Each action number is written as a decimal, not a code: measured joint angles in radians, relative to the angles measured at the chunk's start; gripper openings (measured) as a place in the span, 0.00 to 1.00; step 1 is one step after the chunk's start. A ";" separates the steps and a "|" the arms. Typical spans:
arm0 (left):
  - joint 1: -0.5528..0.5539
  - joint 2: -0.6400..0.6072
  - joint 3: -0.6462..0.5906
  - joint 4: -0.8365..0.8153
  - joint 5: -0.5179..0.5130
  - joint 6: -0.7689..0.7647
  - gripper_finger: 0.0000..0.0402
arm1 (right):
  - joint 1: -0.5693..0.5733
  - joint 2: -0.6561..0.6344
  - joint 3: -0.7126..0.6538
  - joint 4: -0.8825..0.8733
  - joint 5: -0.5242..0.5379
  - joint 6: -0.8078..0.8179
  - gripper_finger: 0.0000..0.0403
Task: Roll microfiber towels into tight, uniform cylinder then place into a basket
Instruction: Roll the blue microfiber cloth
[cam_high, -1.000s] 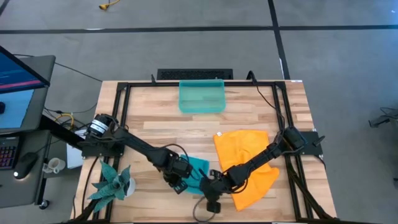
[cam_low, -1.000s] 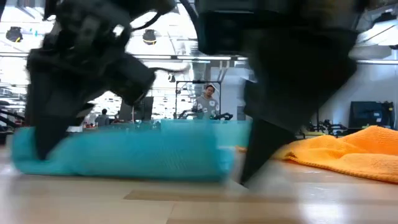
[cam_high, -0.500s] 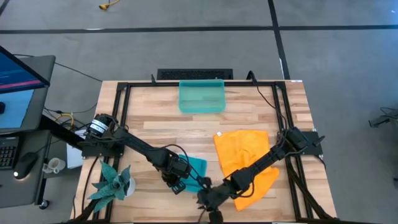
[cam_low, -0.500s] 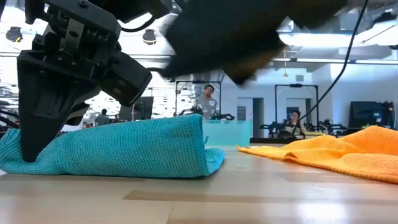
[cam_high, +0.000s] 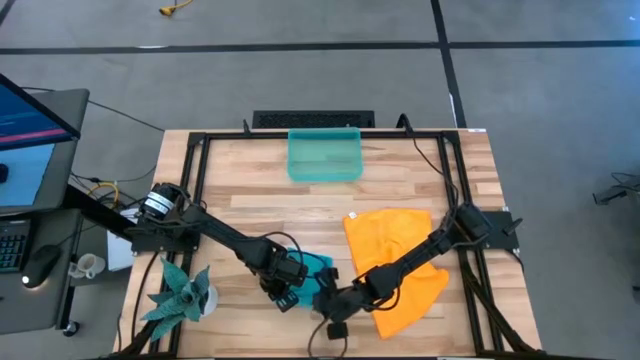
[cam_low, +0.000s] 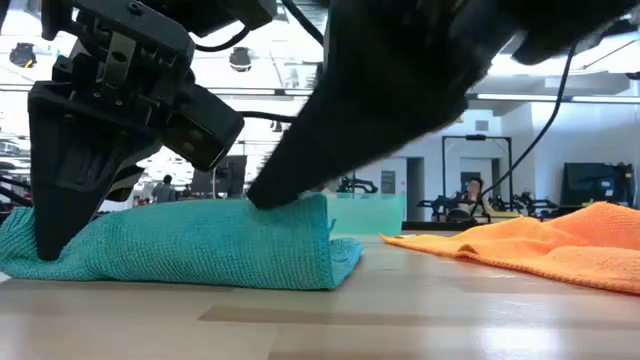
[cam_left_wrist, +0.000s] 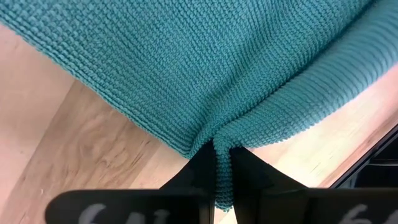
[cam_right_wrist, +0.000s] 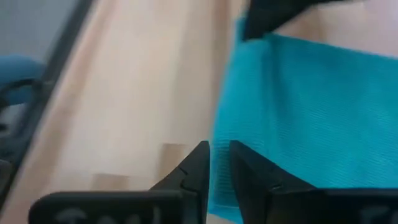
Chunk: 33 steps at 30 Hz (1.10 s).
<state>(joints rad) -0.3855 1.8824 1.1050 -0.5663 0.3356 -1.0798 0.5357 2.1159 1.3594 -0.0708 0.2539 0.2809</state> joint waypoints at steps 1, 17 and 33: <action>0.000 0.000 0.000 0.000 0.000 0.000 0.04 | -0.003 0.000 0.000 -0.012 0.013 0.013 0.20; 0.013 0.002 0.000 0.006 0.036 0.003 0.04 | -0.014 0.017 0.002 -0.104 0.002 0.089 0.18; 0.021 0.003 0.000 0.019 0.063 0.067 0.24 | -0.014 0.059 0.007 -0.140 -0.040 0.142 0.18</action>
<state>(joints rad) -0.3645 1.8851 1.1046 -0.5469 0.3987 -1.0125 0.5220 2.1750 1.3663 -0.2111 0.2138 0.4229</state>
